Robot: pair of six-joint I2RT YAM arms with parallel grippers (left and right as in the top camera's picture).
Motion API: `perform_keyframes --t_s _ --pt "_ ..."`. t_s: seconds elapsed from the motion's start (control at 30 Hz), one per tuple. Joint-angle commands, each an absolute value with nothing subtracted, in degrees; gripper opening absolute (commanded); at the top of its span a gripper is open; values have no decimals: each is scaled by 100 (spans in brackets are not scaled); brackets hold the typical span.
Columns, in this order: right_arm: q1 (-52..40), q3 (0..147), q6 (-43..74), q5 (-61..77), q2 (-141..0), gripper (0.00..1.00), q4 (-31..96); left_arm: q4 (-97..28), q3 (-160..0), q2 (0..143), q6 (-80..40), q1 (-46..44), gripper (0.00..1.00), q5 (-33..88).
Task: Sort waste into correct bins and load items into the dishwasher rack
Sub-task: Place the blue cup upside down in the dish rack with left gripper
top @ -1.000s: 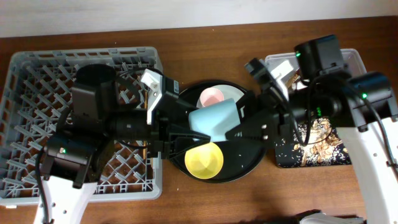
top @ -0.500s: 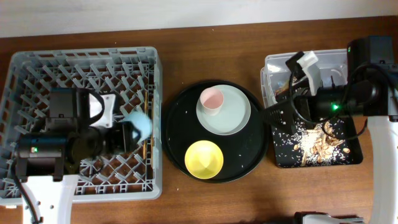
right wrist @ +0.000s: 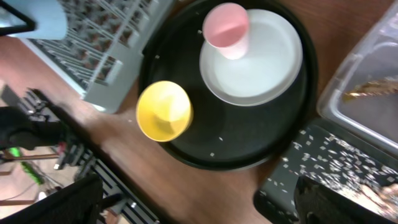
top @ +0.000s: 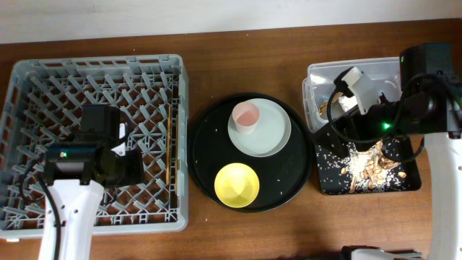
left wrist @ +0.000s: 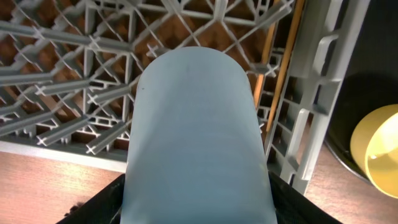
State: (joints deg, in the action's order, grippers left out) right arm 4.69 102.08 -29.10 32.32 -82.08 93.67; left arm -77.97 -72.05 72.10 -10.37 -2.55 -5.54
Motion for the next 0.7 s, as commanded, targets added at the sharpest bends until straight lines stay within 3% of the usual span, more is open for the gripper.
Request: perform_keyframes --t_s 0.0,0.23,0.27,0.3,0.33,0.43,0.6,0.67 --pt "491 10180 -2958 2926 -8243 99 9367 -7756 -7002 7253 -1109 -228 16 -493" --pt "491 10180 -2958 2926 -8246 99 9367 -7201 -6318 7253 -1111 -233 17 -473" --pt "491 10180 -2958 2926 -8243 99 9367 -7131 -6250 7262 -1114 -233 21 -473" --pt "491 10180 -2958 2926 -8243 99 9367 -7107 -6243 7279 -1114 -233 37 -473" --pt "491 10180 -2958 2926 -8243 99 9367 -7113 -6243 7279 -1114 -233 42 -473" --pt "491 10180 -2958 2926 -8243 99 9367 -7113 -6246 7279 -1111 -233 76 -475" --pt "491 10180 -2958 2926 -8243 99 9367 -7207 -6469 7277 -1114 -233 95 -471" --pt "491 10180 -2958 2926 -8243 99 9367 -7293 -6952 7273 -1111 -233 96 -222"
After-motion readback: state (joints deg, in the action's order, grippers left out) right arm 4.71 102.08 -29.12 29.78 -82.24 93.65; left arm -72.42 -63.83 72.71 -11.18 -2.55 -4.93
